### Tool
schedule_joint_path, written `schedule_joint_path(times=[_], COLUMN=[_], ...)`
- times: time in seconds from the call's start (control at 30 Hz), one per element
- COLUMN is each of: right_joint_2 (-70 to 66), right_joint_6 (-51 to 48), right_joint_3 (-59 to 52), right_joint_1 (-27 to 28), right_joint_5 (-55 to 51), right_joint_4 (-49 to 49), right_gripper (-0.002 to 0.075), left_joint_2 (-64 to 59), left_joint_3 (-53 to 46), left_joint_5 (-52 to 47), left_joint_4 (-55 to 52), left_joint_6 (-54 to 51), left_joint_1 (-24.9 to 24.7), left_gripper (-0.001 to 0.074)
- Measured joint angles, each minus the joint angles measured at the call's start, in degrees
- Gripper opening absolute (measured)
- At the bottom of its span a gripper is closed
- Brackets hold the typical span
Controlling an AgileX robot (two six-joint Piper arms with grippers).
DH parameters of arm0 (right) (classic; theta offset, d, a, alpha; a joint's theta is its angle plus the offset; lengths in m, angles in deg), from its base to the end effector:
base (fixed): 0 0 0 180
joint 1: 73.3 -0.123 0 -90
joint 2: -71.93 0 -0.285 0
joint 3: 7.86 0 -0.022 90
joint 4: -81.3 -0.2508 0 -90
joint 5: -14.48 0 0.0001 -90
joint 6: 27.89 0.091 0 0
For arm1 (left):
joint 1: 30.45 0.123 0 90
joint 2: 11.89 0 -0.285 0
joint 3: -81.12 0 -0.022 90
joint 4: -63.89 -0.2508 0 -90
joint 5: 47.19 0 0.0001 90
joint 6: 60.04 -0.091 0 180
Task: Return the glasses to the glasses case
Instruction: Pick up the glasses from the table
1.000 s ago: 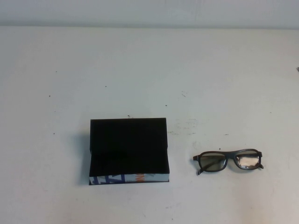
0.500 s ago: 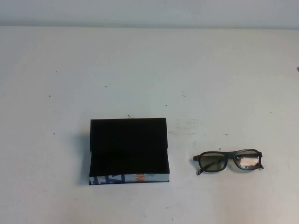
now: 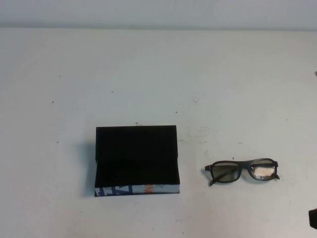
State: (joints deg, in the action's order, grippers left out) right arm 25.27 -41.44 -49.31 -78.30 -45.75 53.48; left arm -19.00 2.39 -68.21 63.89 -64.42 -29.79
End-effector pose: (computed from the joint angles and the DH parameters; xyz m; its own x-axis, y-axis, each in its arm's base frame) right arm 0.0981 0.0456 0.2922 -0.8242 -0.0540 -0.5638 -0.2937 0.8919 0.3439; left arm 0.0528 0.0006 0.1719 -0.2900 0.0730 -0.9542 0.0107 0.9973 0.0731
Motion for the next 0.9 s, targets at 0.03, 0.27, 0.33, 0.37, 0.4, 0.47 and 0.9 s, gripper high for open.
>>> schedule_joint_path(times=[0.03, 0.27, 0.33, 0.37, 0.4, 0.47, 0.9], right_joint_2=[-1.91, -13.66, -19.3, -21.47, -24.53, -28.19, -45.98], right_joint_6=[-0.25, -4.26, -6.7, -8.37, -10.09, -13.91, -50.16], right_joint_3=[1.05, 6.78, 9.25, 10.55, 11.91, 14.53, 26.38], right_joint_1=[-0.67, -11.82, -16.73, -18.39, -20.26, -21.39, -19.78], right_joint_5=[-1.21, -2.24, -2.51, -2.62, -2.73, -2.73, 0.16], right_joint_4=[1.19, 10.72, 13.4, 14.16, 14.5, 14.84, 22.33], right_gripper=[-0.0013, -0.0013, -0.0013, -0.0013, -0.0013, -0.0009, 0.0279], left_joint_2=[0.0, 0.0, 0.0, 0.0, 0.0, 0.0, 0.0], left_joint_3=[0.0, 0.0, 0.0, 0.0, 0.0, 0.0, 0.0], left_joint_5=[0.0, 0.0, 0.0, 0.0, 0.0, 0.0, 0.0], left_joint_4=[0.0, 0.0, 0.0, 0.0, 0.0, 0.0, 0.0], left_joint_6=[0.0, 0.0, 0.0, 0.0, 0.0, 0.0, 0.0], left_joint_1=[0.0, 0.0, 0.0, 0.0, 0.0, 0.0, 0.0], left_gripper=[-0.0001, -0.0001, -0.0001, -0.0001, -0.0001, -0.0001, -0.0001])
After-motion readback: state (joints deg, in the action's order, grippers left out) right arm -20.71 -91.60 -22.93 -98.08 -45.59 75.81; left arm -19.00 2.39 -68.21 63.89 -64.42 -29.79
